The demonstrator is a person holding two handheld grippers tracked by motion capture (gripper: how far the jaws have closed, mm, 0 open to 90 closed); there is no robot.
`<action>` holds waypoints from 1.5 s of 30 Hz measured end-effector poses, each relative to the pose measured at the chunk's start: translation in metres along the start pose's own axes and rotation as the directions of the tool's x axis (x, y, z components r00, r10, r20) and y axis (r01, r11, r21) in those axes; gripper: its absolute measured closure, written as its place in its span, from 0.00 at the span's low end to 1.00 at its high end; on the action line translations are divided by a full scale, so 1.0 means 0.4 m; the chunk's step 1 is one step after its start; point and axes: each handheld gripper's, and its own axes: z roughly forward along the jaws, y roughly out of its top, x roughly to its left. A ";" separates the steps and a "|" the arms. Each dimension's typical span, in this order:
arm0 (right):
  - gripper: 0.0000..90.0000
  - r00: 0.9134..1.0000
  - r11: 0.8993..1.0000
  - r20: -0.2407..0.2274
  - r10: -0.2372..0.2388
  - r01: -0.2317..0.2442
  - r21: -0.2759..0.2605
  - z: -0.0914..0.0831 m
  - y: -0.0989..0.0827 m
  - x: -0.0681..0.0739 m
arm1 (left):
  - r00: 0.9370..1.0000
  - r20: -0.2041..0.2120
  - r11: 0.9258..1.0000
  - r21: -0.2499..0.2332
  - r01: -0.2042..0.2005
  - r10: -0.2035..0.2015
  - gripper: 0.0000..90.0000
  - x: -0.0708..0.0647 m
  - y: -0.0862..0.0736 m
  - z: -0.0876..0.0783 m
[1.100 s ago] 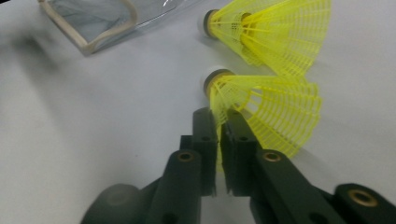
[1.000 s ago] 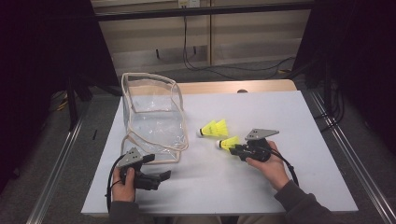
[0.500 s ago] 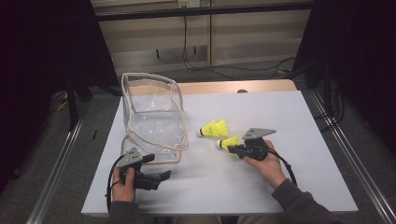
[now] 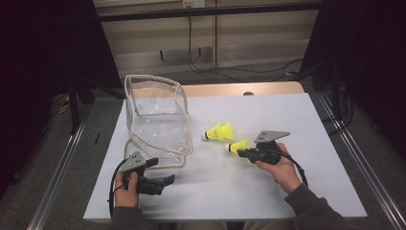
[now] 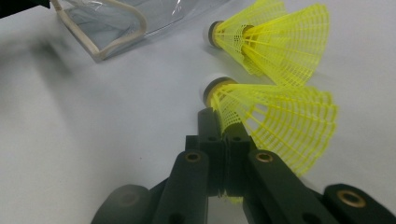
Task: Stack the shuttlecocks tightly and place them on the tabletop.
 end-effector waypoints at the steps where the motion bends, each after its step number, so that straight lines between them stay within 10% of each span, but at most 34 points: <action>1: 0.99 1.000 1.000 -0.002 0.000 0.000 0.000 -0.002 0.000 -0.002 | 1.000 0.001 1.000 -0.001 0.000 0.000 0.04 0.000 0.000 0.000; 45: 0.99 0.999 0.998 0.023 0.041 -0.040 -0.048 -0.082 0.011 -0.071 | 1.000 -0.001 1.000 -0.002 0.001 -0.001 0.04 -0.002 0.000 -0.002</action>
